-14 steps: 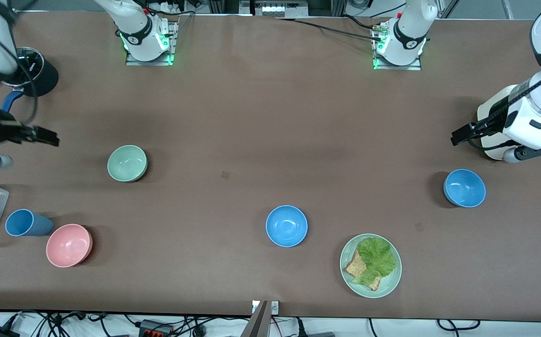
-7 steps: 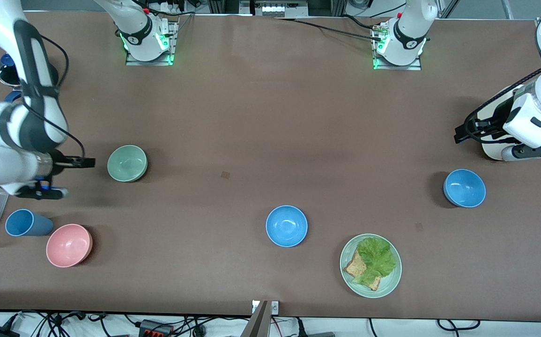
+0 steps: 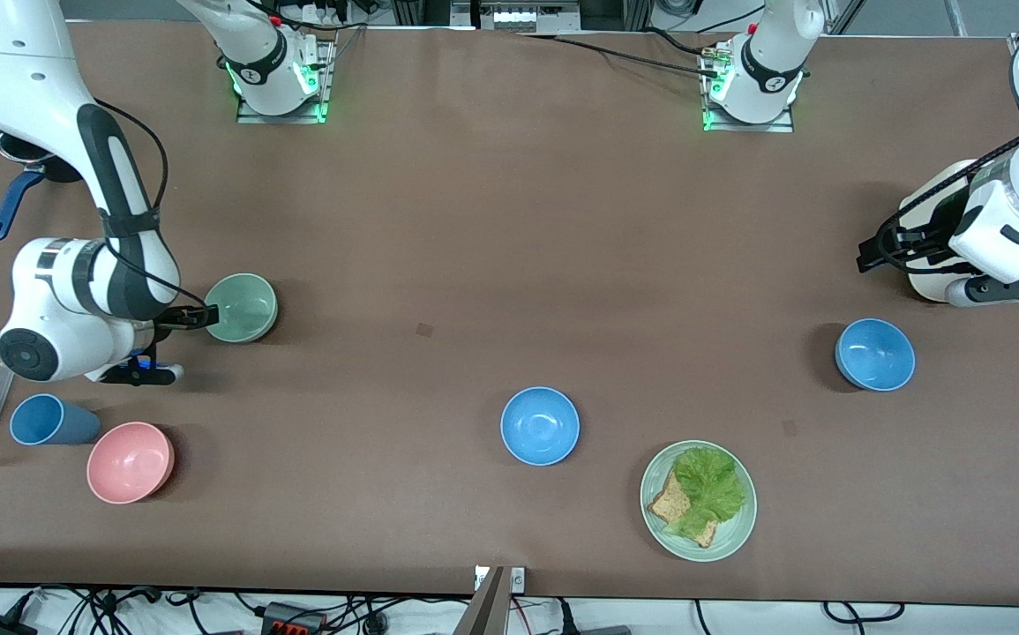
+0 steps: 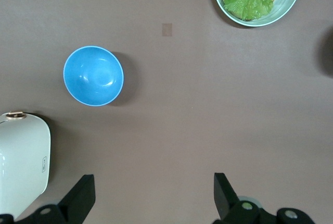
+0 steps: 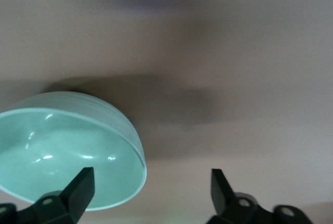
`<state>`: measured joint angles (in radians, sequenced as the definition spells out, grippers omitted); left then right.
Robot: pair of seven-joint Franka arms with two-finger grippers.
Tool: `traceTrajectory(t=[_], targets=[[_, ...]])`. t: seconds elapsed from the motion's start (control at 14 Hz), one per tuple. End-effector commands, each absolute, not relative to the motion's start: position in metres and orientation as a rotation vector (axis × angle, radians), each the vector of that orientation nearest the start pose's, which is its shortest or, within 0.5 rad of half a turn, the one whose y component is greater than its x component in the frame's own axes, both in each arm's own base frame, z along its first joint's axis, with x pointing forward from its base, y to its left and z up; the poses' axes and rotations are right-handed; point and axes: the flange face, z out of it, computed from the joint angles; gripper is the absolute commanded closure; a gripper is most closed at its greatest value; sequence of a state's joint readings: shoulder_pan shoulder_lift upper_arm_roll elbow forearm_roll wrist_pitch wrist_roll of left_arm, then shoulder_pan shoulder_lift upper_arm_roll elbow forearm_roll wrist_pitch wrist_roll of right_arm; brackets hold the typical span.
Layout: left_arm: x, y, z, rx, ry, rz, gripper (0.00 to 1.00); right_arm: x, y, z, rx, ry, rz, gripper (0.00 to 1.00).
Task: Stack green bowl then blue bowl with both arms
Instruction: 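Reach the right gripper to the pale green bowl and grasp its rim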
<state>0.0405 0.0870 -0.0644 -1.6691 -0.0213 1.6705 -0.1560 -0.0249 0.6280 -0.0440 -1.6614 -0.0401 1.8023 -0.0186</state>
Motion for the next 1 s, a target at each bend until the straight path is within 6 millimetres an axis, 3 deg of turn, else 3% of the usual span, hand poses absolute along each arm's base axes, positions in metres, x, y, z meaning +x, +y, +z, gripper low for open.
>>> traceTrajectory(t=[0.0, 0.14, 0.21, 0.28, 0.43, 0.5, 0.71, 0.93], targets=[[0.586, -0.012, 0.542, -3.175, -0.191, 0.129, 0.00, 0.618, -0.040, 0.200, -3.052, 0.066, 0.773, 0.12], [0.586, -0.012, 0.542, -3.175, -0.191, 0.129, 0.00, 0.615, -0.041, 0.195, -3.040, 0.074, 0.791, 0.22], [0.586, -0.012, 0.542, -3.175, -0.191, 0.129, 0.00, 0.613, -0.041, 0.194, -3.035, 0.078, 0.800, 0.35], [0.586, -0.012, 0.543, -3.175, -0.192, 0.127, 0.00, 0.611, -0.042, 0.193, -3.031, 0.081, 0.809, 0.50], [0.586, -0.012, 0.543, -3.175, -0.192, 0.127, 0.00, 0.610, -0.040, 0.193, -3.027, 0.069, 0.815, 0.94], [0.586, -0.012, 0.543, -3.175, -0.192, 0.127, 0.00, 0.610, -0.035, 0.193, -3.026, 0.058, 0.817, 1.00], [0.586, -0.013, 0.543, -3.176, -0.192, 0.127, 0.00, 0.613, -0.014, 0.199, -2.989, 0.029, 0.805, 1.00], [0.586, -0.013, 0.542, -3.176, -0.192, 0.130, 0.00, 0.622, 0.050, 0.233, -2.943, -0.096, 0.781, 1.00]])
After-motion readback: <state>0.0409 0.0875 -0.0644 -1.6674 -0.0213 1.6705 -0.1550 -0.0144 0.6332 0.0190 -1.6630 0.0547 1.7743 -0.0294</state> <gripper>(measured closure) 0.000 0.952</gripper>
